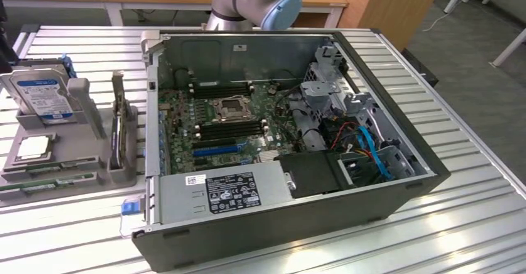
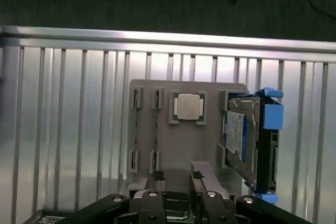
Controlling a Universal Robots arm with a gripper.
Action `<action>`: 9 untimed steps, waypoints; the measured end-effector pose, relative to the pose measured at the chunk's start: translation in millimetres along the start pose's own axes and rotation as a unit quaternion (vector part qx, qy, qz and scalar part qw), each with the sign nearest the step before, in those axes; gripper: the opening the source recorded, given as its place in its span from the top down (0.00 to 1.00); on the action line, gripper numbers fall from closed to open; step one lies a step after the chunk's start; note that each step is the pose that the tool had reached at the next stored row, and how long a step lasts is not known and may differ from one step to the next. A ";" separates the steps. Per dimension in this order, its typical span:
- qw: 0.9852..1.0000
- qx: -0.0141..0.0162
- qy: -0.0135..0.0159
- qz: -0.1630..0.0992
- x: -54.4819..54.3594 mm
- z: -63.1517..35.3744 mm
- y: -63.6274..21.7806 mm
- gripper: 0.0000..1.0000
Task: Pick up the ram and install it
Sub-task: 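Pick up the ram and move it above insertion slot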
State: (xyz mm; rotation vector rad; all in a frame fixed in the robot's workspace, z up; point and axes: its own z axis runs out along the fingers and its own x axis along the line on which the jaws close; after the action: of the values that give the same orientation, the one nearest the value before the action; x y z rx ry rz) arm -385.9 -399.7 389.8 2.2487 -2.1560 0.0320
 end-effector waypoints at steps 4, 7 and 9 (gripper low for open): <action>0.999 0.001 0.000 -0.036 0.0 0.0 0.0 0.68; 0.999 0.001 0.000 -0.045 0.0 0.0 0.1 0.68; 0.999 0.001 0.000 -0.045 3.6 0.1 0.4 0.68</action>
State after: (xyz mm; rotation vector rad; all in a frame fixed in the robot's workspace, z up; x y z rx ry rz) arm -386.1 -403.3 389.8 2.3425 -2.0532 0.0327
